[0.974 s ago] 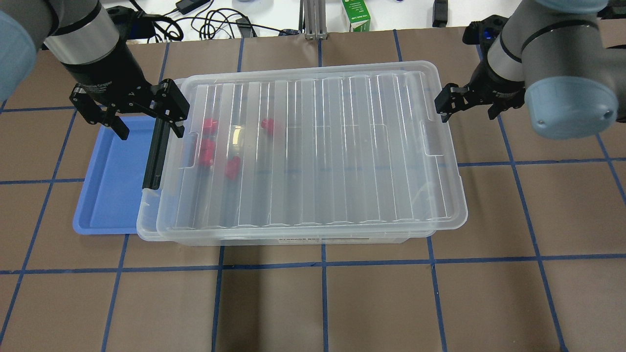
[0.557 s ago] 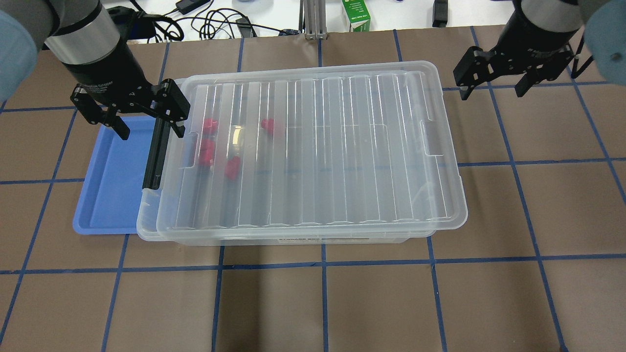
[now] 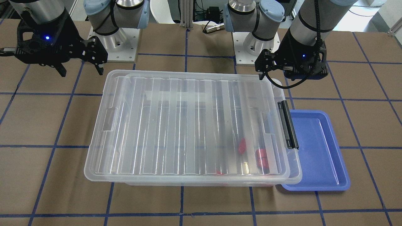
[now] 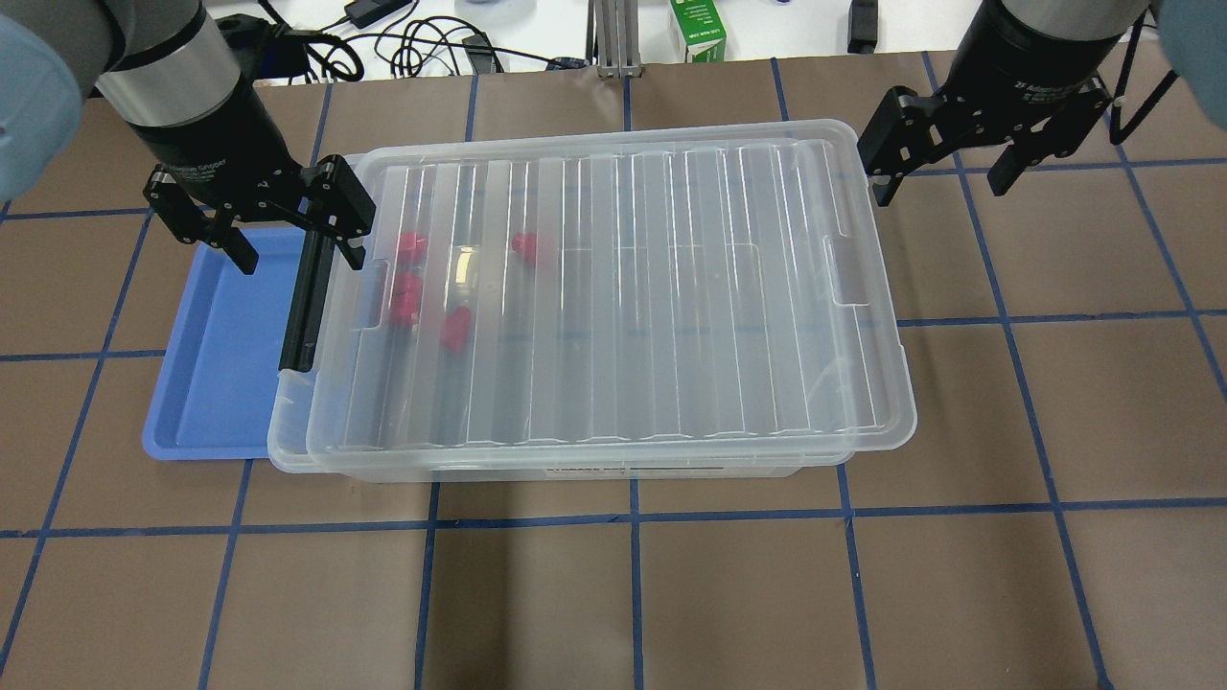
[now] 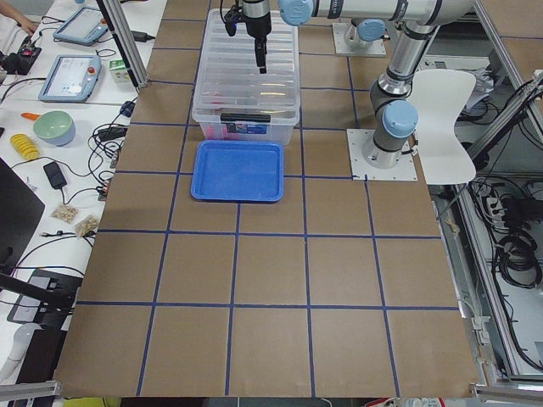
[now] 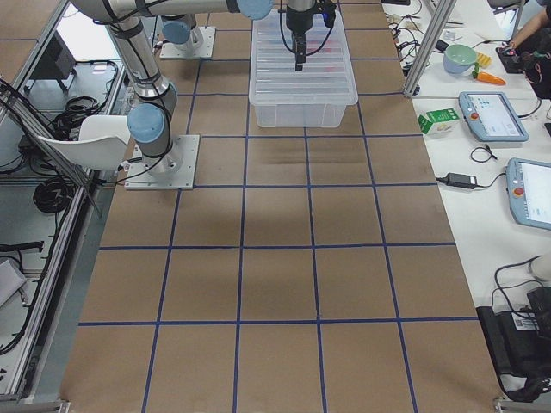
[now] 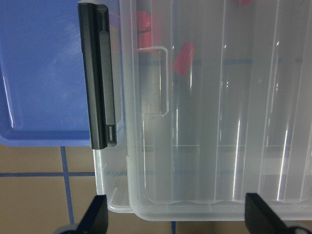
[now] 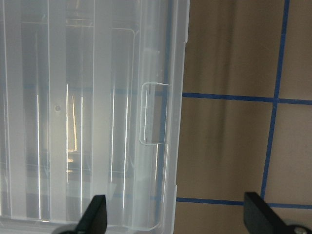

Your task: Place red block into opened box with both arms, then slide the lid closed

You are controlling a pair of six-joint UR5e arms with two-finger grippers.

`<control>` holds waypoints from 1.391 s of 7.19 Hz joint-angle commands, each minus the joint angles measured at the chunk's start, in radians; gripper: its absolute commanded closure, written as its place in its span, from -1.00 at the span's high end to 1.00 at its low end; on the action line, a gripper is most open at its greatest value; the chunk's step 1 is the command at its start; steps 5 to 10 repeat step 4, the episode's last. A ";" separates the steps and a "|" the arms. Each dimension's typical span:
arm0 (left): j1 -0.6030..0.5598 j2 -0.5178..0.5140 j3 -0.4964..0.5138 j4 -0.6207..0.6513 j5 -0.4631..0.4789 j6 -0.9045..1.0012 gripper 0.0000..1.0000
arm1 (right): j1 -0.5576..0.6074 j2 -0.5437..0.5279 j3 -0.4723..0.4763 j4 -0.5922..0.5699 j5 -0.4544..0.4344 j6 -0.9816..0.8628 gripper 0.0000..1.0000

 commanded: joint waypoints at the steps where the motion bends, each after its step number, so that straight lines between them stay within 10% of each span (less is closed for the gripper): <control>1: 0.000 0.004 0.000 -0.002 0.002 -0.001 1.00 | 0.016 0.008 0.005 -0.004 0.004 0.002 1.00; 10: -0.003 0.011 -0.002 -0.008 0.004 -0.001 1.00 | 0.016 0.006 0.005 -0.004 0.001 0.005 1.00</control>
